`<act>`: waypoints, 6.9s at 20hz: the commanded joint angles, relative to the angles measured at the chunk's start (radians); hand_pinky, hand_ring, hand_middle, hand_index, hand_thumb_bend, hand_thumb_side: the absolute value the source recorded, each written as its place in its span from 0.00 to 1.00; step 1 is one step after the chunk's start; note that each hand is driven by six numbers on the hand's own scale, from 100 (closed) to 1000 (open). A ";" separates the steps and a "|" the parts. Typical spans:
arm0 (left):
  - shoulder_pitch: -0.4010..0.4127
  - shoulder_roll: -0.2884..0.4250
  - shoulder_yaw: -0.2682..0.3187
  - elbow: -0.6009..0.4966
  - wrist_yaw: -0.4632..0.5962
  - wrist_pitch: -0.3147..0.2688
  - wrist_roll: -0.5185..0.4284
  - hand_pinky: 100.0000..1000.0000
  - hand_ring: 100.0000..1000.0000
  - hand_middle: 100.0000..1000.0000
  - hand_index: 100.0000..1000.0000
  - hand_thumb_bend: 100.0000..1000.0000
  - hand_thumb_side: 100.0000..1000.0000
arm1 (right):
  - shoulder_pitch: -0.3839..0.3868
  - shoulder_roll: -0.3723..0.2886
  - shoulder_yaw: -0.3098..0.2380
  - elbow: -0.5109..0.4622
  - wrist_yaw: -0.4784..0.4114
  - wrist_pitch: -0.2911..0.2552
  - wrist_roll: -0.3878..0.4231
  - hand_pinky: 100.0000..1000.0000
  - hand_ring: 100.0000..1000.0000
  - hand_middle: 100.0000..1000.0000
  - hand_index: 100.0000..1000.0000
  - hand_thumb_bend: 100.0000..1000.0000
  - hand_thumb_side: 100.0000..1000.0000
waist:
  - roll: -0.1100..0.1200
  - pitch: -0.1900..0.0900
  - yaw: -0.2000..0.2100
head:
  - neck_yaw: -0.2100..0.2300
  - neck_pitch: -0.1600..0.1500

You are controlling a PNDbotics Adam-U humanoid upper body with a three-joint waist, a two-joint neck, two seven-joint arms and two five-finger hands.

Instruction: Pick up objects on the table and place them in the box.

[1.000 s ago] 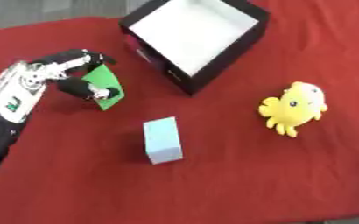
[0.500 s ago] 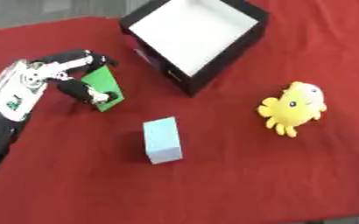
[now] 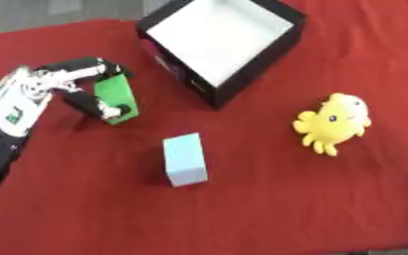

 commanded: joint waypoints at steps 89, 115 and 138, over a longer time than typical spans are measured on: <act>-0.249 0.180 0.137 -0.343 0.276 -0.297 0.376 0.82 0.75 0.72 0.82 0.02 0.31 | -0.168 -0.047 0.013 -0.044 -0.107 0.141 -0.211 0.91 0.89 0.85 0.97 0.00 0.54 | 0.026 0.042 -0.134 | -0.016 -0.084; 0.064 0.544 -0.073 -1.015 0.511 -0.580 -0.109 0.81 0.77 0.79 0.88 0.20 0.40 | -0.105 -0.046 -0.004 -0.033 -0.048 0.094 -0.209 0.90 0.86 0.83 0.96 0.00 0.55 | 0.010 0.042 -0.085 | -0.063 -0.084; -0.028 0.401 -0.257 -0.988 0.297 -0.648 -0.302 0.85 0.82 0.81 0.87 0.55 0.10 | -0.110 -0.046 0.006 -0.034 -0.057 0.097 -0.191 0.90 0.85 0.82 0.96 0.00 0.55 | 0.011 0.035 -0.092 | -0.046 -0.059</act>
